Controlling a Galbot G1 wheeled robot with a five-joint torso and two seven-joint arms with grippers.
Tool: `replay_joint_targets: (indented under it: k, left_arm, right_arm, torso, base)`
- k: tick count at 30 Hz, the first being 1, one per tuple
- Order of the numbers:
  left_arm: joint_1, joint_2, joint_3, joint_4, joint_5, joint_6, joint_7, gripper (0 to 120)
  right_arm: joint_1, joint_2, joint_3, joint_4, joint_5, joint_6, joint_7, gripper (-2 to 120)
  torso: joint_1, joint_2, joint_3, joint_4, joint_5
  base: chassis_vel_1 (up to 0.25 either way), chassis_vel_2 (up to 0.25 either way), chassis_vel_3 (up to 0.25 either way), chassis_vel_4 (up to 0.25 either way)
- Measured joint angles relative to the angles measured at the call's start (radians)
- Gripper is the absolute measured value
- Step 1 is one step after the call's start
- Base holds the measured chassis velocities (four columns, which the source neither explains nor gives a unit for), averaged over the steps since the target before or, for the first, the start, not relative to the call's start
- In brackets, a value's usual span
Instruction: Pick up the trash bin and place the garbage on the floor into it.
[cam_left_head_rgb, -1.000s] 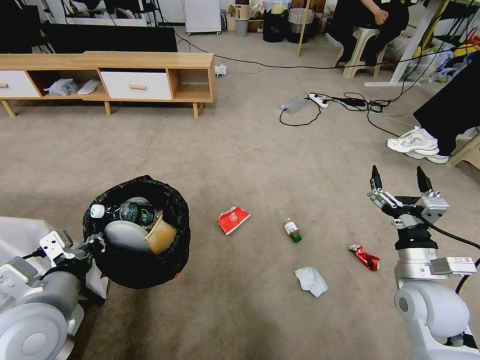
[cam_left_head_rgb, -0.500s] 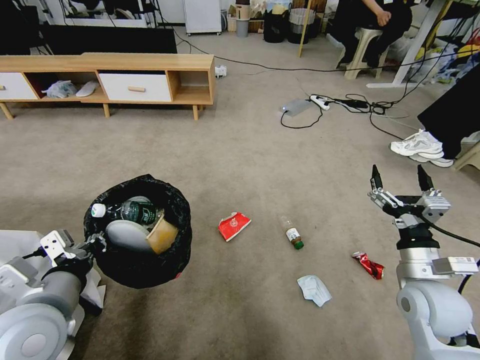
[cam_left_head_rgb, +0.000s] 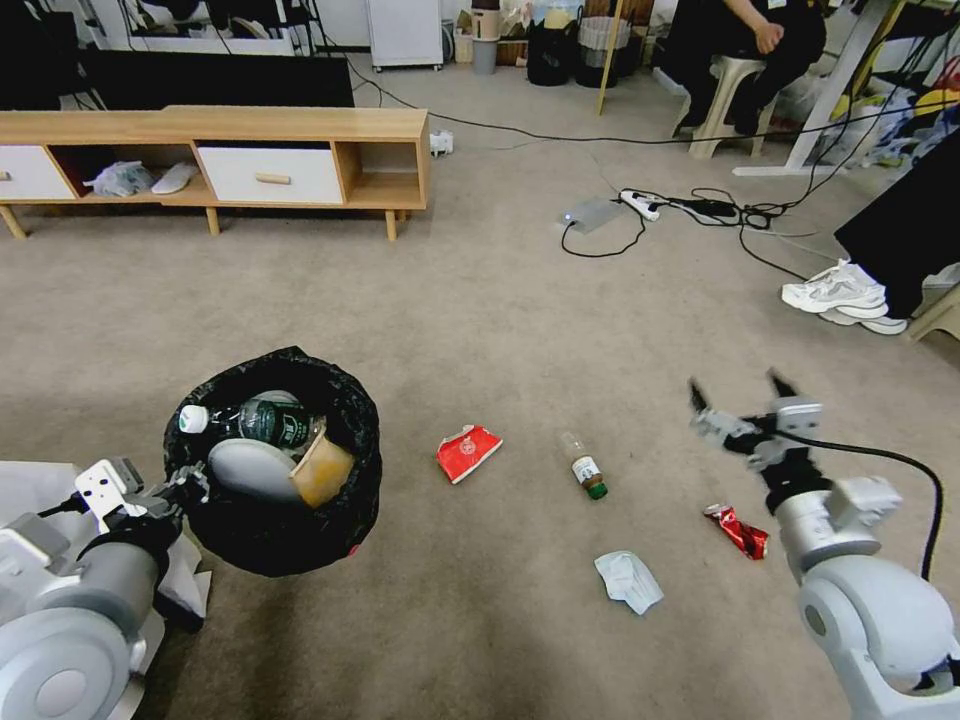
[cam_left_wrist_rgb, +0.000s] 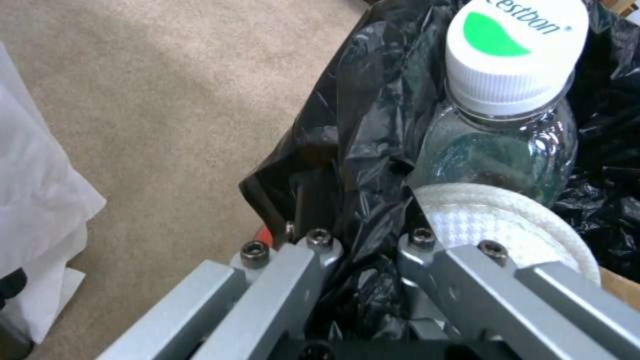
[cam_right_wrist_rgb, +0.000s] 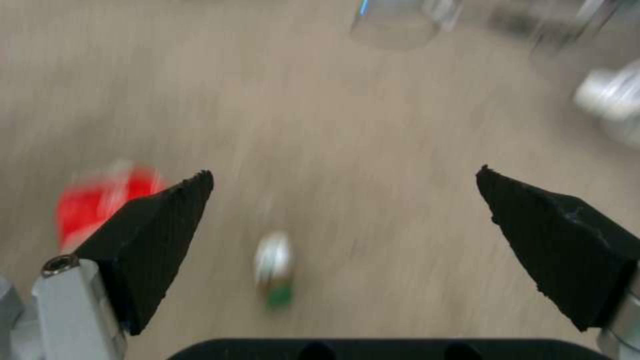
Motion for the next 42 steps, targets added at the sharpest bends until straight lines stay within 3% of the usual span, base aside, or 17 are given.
replay_joint_targets:
  k: [2,7,22,42]
  left_arm:
    - [0.000,0.000,0.003,-0.001,0.000,0.000,0.000,4]
    - [0.001,0.001,0.002,-0.005,0.000,0.001,0.000,4]
    - [0.001,0.009,-0.007,-0.007,-0.004,0.002,0.000,4]
    - [-0.009,0.022,-0.004,0.011,-0.008,0.002,0.001,4]
  right_arm:
    - [0.030,-0.016,-0.041,-0.031,0.055,-0.126,0.004,100]
    - [0.077,-0.010,-0.099,-0.105,0.105,-0.205,0.000,100]
    - [0.147,0.061,-0.273,-0.364,0.047,-0.197,-0.025,100]
    - [0.190,0.095,-0.229,-0.555,-0.023,-0.189,-0.035,100]
  torso:
    - [0.000,0.000,0.000,0.0000,0.0000]
    - [0.000,0.000,0.000,0.0002,0.0000]
    - [0.000,0.000,0.000,0.0000,0.0000]
    - [0.000,0.000,0.000,0.0000,-0.0001]
  base:
    - [0.000,0.000,0.000,0.000]
    - [0.000,0.000,0.000,0.000]
    - [0.000,0.000,0.000,0.000]
    - [0.000,0.000,0.000,0.000]
